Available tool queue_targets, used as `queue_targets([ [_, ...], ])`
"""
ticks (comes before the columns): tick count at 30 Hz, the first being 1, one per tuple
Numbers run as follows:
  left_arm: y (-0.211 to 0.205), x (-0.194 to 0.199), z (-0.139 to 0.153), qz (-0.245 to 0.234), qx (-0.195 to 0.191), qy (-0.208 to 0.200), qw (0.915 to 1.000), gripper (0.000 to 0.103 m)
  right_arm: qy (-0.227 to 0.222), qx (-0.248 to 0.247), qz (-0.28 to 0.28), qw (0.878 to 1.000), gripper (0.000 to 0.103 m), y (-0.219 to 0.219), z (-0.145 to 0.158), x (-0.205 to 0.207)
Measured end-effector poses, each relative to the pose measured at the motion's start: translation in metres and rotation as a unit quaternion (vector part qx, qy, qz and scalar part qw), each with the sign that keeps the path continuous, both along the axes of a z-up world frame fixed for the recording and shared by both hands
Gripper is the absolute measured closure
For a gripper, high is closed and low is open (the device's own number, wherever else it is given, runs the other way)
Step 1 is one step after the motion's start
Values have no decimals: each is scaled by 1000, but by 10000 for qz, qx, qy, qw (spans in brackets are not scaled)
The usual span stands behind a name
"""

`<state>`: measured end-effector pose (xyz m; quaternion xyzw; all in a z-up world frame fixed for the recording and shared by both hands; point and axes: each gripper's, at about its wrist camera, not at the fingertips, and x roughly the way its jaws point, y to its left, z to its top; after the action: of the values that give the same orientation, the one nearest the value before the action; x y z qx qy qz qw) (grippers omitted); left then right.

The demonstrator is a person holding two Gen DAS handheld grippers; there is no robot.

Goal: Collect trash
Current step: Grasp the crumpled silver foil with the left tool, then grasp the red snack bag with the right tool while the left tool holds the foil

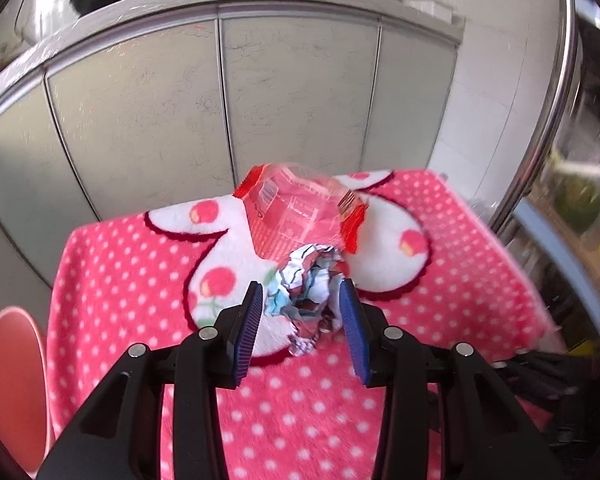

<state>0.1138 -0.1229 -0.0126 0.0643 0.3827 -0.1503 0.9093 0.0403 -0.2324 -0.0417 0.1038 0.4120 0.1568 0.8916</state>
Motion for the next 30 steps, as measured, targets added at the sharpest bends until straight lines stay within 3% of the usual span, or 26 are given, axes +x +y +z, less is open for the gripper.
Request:
queue_targets([
  [7, 8, 8, -19, 24, -219, 35, 9998, 64, -220, -71, -362, 9991, 76, -22, 16, 10],
  [9, 9, 6, -19, -36, -284, -6, 9996, 79, -224, 24, -475, 9986, 75, -31, 21, 17],
  [10, 9, 5, -18, -65, -298, -21, 9995, 80, -214, 71, -498, 9985, 71, -33, 21, 20],
  [12, 10, 1, -16, -87, -346, -77, 9993, 99, -211, 225, -578, 9978, 58, -40, 26, 28],
  [21, 46, -16, 0, 251, -726, -157, 9969, 101, -252, 521, -440, 9974, 58, -27, 45, 83],
  [25, 62, -24, 3, 362, -896, -77, 9953, 101, -332, 177, -196, 9991, 50, -6, 52, 111],
  [30, 75, -31, 0, 456, -1026, 68, 9937, 101, -430, -800, -85, 9958, 49, 23, 41, 141],
])
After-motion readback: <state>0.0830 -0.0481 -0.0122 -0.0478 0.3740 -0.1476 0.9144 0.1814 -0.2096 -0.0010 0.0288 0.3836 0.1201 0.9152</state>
